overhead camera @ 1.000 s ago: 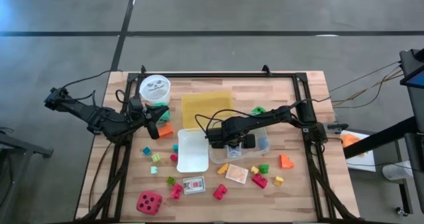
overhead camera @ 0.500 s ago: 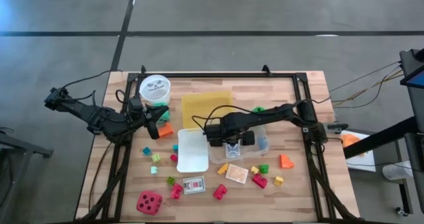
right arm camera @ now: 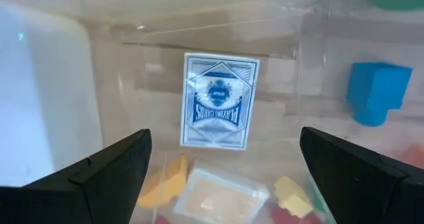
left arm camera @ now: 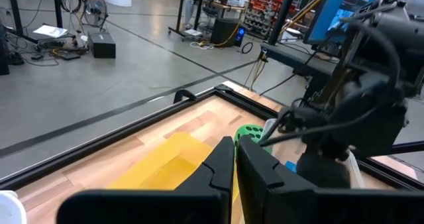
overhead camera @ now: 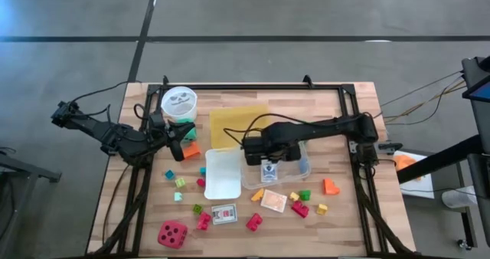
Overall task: Pick & Place Toys
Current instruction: Put the green game piece into the yellow bin
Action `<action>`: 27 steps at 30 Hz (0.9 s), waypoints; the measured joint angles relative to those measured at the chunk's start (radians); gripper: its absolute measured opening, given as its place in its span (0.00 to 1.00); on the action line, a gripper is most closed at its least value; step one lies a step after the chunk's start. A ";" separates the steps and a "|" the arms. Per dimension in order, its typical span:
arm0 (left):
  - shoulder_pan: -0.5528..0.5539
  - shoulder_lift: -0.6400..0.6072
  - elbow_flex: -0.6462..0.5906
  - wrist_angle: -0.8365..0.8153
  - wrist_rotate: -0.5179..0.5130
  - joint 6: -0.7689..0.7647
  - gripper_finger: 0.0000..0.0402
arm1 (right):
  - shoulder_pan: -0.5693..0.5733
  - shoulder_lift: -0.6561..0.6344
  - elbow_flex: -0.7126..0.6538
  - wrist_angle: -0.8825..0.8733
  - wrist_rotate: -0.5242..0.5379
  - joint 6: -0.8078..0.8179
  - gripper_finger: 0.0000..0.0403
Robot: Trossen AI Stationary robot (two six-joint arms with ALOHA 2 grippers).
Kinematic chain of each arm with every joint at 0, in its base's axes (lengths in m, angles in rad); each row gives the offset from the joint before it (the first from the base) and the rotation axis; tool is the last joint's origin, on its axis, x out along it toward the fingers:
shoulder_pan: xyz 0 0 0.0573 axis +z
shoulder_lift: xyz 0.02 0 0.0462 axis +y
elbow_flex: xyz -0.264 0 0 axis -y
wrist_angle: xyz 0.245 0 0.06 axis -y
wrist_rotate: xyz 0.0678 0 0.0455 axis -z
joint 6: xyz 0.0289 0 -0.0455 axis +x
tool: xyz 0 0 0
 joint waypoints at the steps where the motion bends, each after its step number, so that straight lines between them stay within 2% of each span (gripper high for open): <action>1: 0.000 0.000 0.000 0.000 0.000 0.000 0.04 | 0.000 -0.009 0.000 -0.004 0.000 -0.027 0.95; 6: 0.000 0.000 0.000 0.000 0.000 0.000 0.04 | 0.000 -0.054 -0.001 -0.017 0.000 -0.181 0.95; 13: 0.000 0.000 0.000 0.001 0.001 0.000 0.04 | -0.002 -0.128 -0.001 -0.014 -0.001 -0.559 0.95; 16: 0.000 0.000 0.000 0.001 0.009 0.000 0.04 | -0.002 -0.150 -0.001 -0.010 -0.001 -0.669 0.95; 24: 0.000 0.000 0.000 0.002 0.016 0.000 0.04 | -0.002 -0.188 -0.001 -0.003 -0.003 -0.709 0.95; 27: 0.000 0.000 0.000 0.002 0.021 0.000 0.04 | -0.002 -0.193 -0.001 -0.005 -0.005 -0.777 0.95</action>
